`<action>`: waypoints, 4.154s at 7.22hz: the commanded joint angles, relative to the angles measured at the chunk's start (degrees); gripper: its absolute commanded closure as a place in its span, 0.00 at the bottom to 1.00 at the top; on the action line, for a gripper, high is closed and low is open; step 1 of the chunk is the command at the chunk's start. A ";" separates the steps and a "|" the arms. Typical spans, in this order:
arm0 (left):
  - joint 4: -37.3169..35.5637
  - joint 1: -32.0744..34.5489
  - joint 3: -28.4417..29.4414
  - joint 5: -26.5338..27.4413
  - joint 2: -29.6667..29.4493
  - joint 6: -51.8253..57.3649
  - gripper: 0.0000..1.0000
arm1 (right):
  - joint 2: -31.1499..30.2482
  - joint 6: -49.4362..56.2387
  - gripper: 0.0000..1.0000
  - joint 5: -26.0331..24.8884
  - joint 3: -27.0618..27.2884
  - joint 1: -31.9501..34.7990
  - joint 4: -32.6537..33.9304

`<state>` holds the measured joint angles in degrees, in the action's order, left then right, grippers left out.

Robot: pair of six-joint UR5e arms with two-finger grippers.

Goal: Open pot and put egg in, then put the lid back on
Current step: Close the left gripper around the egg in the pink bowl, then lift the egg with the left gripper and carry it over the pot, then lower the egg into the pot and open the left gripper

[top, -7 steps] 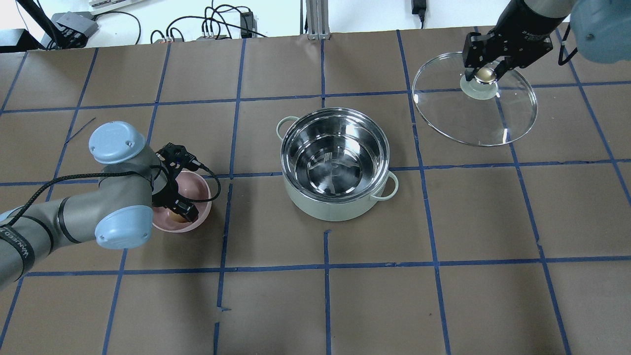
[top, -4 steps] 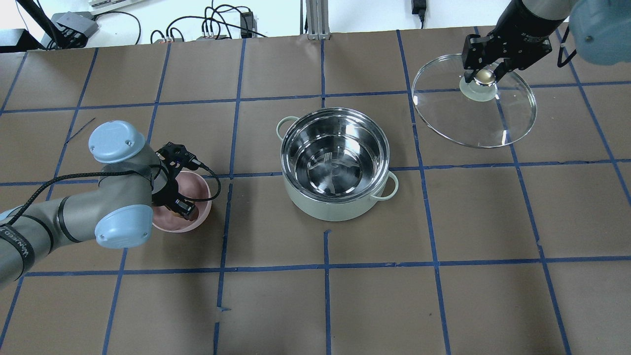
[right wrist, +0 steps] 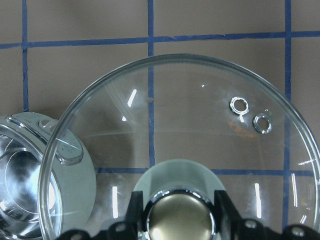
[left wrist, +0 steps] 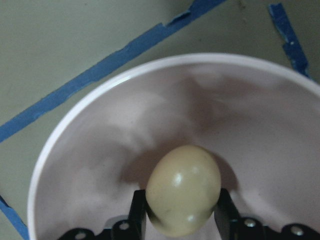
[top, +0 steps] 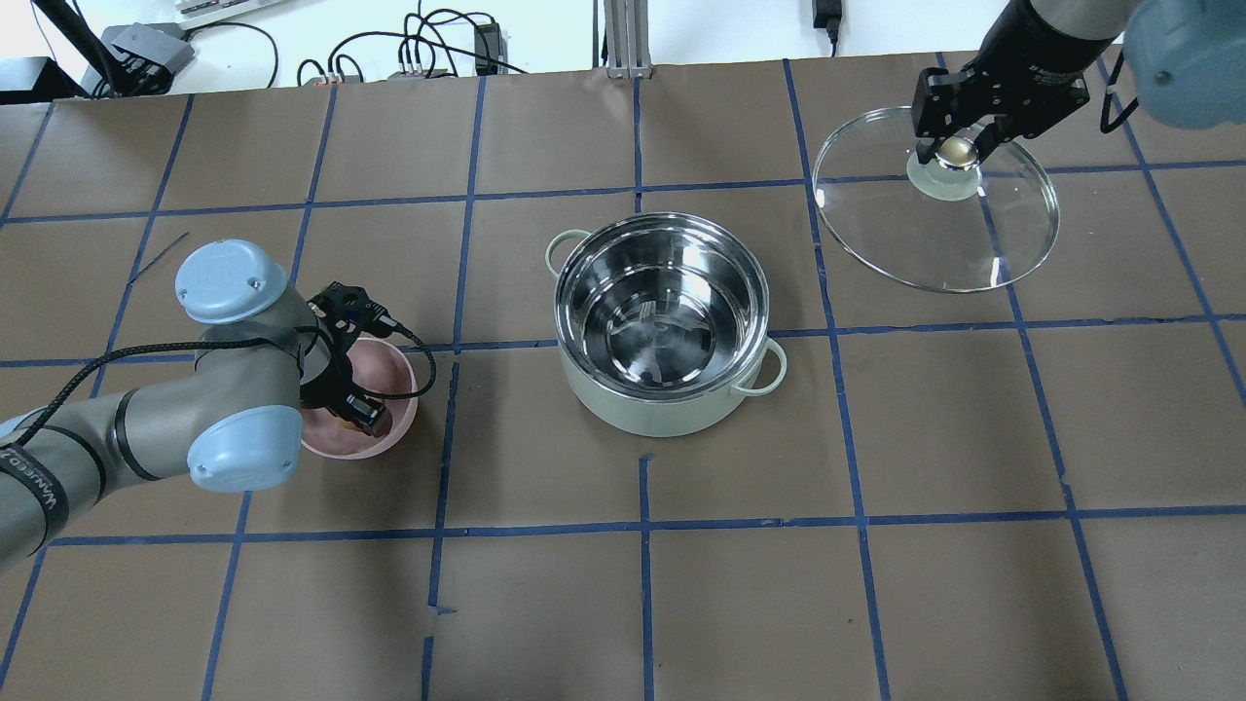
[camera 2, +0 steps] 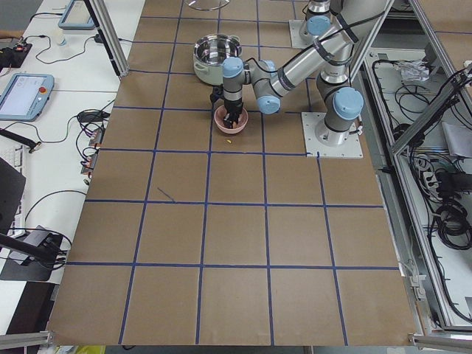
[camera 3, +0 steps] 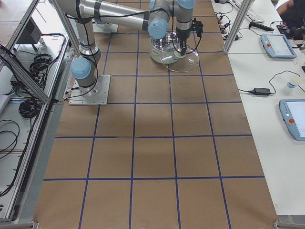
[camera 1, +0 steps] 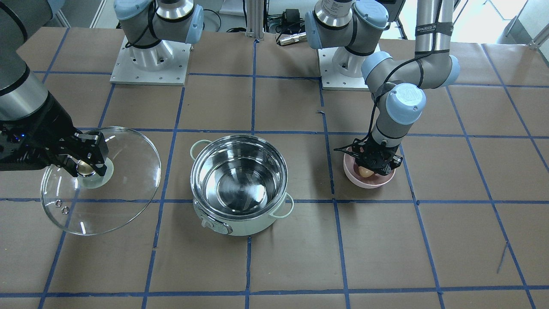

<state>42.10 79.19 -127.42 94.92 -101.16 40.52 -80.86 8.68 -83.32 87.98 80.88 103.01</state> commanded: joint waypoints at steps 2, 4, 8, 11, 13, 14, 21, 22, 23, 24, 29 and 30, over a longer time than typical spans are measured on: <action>0.08 0.00 0.42 0.00 0.26 0.00 0.77 | 0.00 0.03 0.57 0.09 0.35 -0.02 0.00; 1.65 0.26 0.68 -0.09 1.49 -0.09 0.77 | 0.00 0.03 0.57 0.00 0.44 -0.02 0.00; 12.47 1.31 5.59 -0.53 5.62 -4.56 0.77 | 0.00 0.03 0.57 0.00 0.44 -0.02 -0.09; 14.75 1.76 8.14 -4.73 8.16 -10.34 0.77 | 0.09 0.03 0.57 0.00 0.44 -0.02 -0.09; 21.40 7.17 16.71 -5.98 7.91 -20.32 0.77 | 0.00 0.29 0.56 0.00 0.79 -0.02 0.00; 25.53 11.12 22.42 -5.98 6.87 -27.70 0.77 | 0.00 1.25 0.56 0.00 0.79 -0.02 0.00; 26.36 30.32 37.07 -5.71 -7.12 -58.53 0.77 | 0.09 1.34 0.56 0.09 0.88 -0.11 0.00; 26.36 31.02 36.98 -5.80 -7.73 -60.28 0.76 | 0.09 1.43 0.56 0.09 0.88 -0.11 0.00; 26.45 31.72 36.37 -5.45 -8.43 -60.29 0.76 | 0.09 1.34 0.56 0.09 0.97 -0.11 0.09; 25.67 32.08 35.84 -4.15 -9.66 -60.55 0.76 | 0.09 1.87 0.56 0.00 1.14 -0.20 0.09; 21.79 35.33 35.66 0.09 -11.16 -61.53 0.31 | 0.09 2.14 0.56 0.09 1.41 -0.20 0.18; 22.14 35.16 35.66 0.09 -9.25 -60.91 0.15 | 0.09 2.14 0.56 0.09 1.41 -0.20 0.18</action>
<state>64.11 114.39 -91.71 94.94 -111.88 -20.95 -80.77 10.81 -83.23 89.38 80.68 103.18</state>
